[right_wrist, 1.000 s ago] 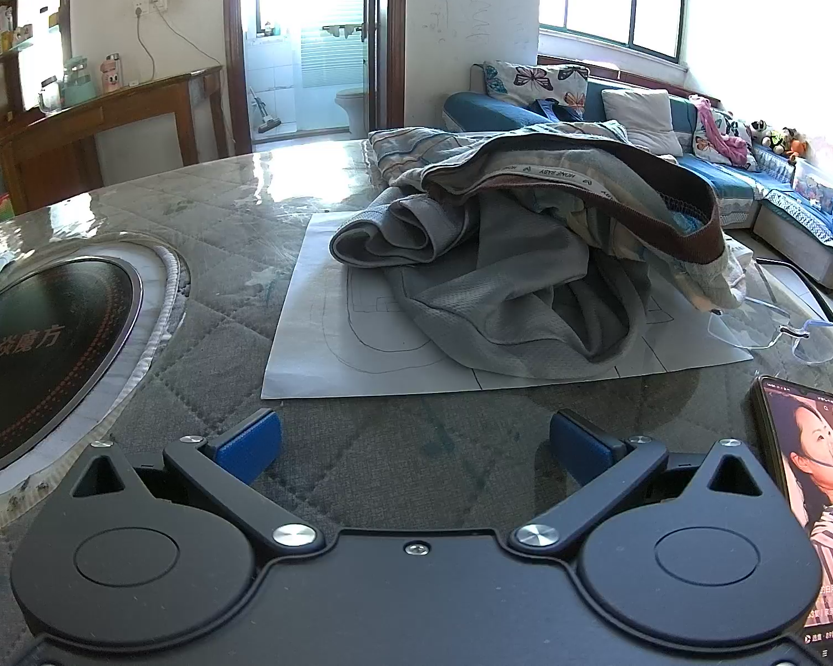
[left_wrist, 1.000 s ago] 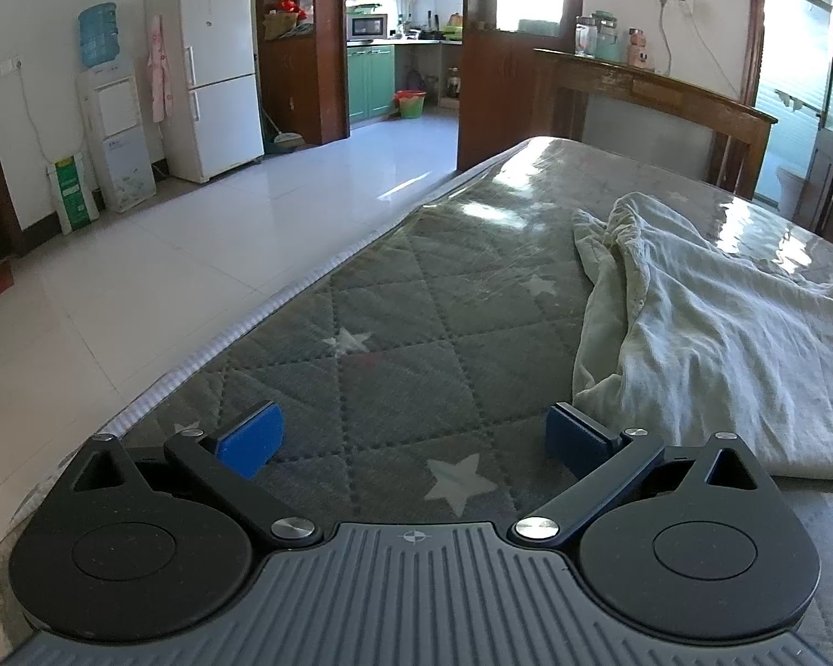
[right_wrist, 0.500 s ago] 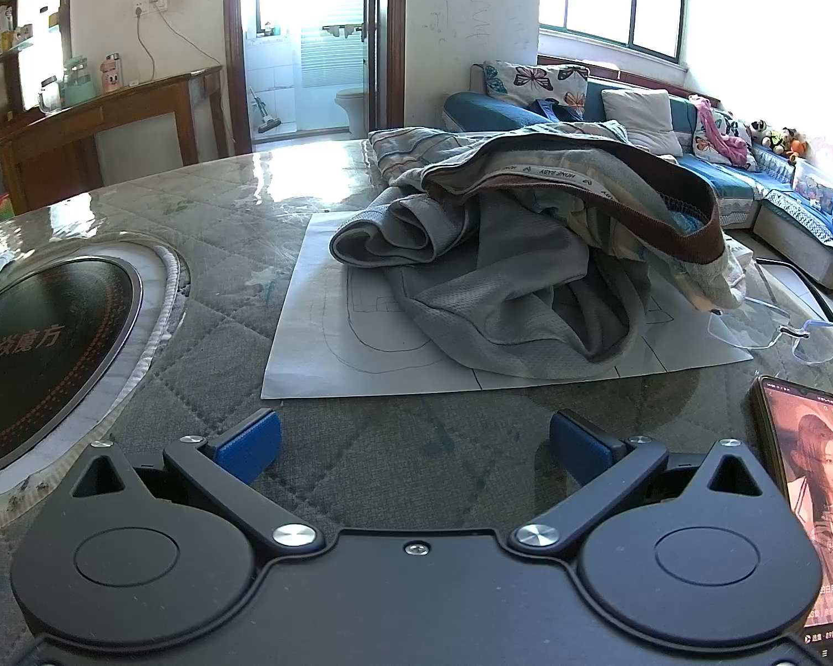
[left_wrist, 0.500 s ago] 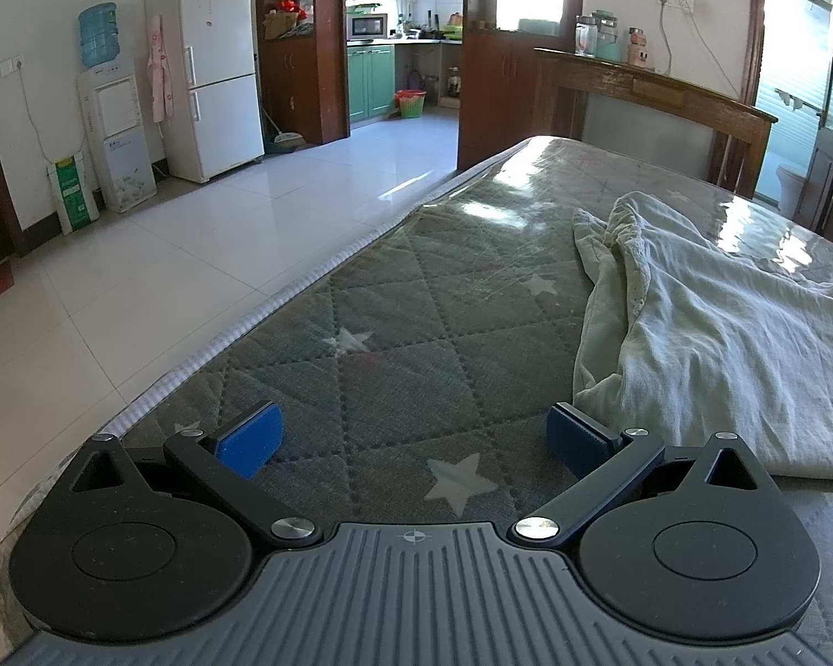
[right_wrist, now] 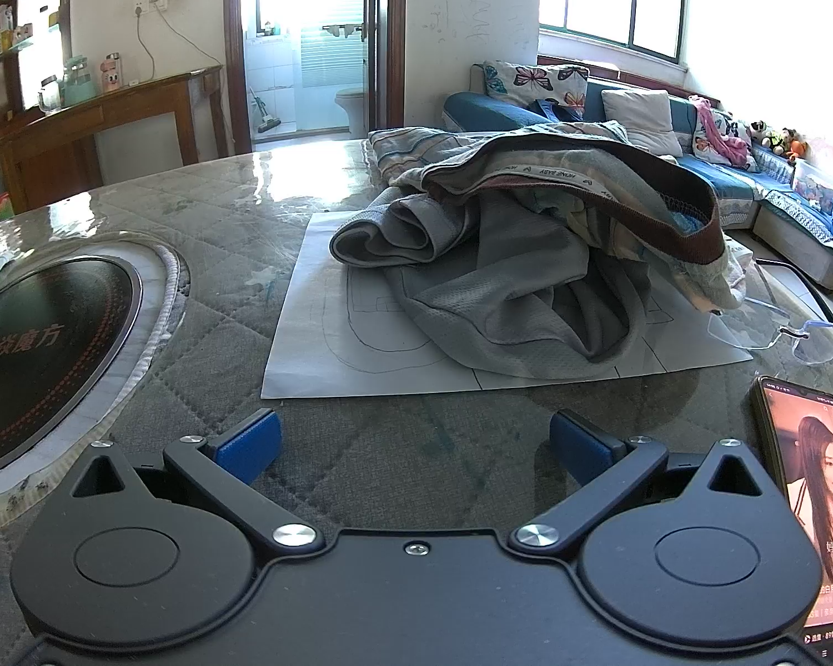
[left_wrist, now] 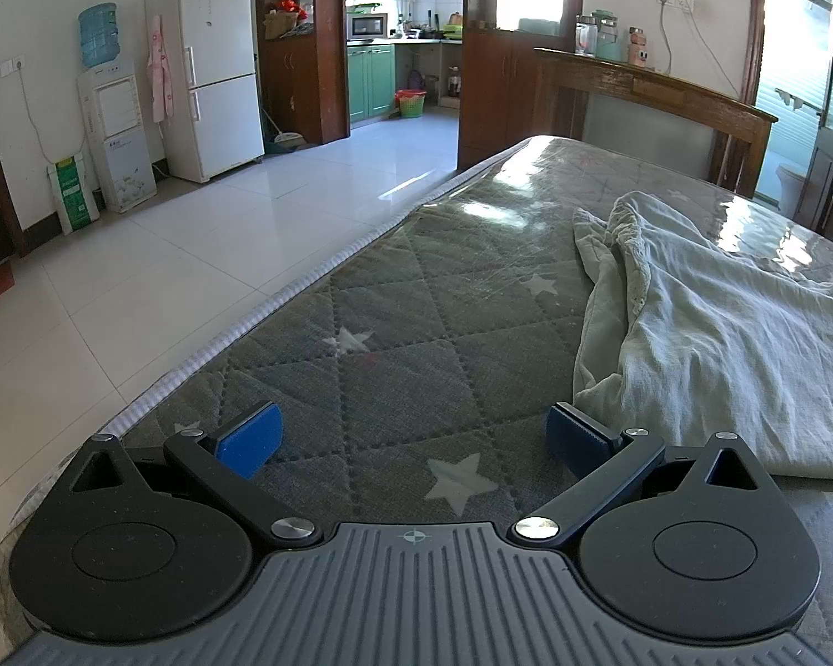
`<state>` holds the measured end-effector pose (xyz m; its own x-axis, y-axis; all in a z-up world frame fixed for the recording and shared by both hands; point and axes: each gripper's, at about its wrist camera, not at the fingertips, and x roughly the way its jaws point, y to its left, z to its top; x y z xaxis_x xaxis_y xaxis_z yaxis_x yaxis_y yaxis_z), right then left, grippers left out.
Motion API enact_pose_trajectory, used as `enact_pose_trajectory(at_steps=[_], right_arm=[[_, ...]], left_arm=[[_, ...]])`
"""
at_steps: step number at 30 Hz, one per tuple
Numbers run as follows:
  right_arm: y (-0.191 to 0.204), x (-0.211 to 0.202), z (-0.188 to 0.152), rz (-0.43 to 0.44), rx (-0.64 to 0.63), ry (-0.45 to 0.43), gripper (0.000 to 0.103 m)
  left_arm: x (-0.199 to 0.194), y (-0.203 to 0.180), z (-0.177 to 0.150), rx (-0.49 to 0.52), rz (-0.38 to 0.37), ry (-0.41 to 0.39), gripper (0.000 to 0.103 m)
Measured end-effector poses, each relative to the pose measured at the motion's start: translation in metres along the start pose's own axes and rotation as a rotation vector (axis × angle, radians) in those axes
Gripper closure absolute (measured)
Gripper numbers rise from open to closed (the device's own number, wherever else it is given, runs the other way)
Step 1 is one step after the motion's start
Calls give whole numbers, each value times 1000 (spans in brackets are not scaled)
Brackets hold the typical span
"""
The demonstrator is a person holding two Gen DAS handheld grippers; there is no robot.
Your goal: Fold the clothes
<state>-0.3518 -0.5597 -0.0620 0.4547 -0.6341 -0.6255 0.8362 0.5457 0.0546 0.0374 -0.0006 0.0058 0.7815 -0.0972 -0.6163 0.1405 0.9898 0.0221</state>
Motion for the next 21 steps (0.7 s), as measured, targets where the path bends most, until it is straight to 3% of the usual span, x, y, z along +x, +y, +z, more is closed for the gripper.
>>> enact_pose_trajectory(at_steps=[21], right_arm=[[0,0,0,0,0,0,0]], left_arm=[[-2,0,1,1,2,1,0]])
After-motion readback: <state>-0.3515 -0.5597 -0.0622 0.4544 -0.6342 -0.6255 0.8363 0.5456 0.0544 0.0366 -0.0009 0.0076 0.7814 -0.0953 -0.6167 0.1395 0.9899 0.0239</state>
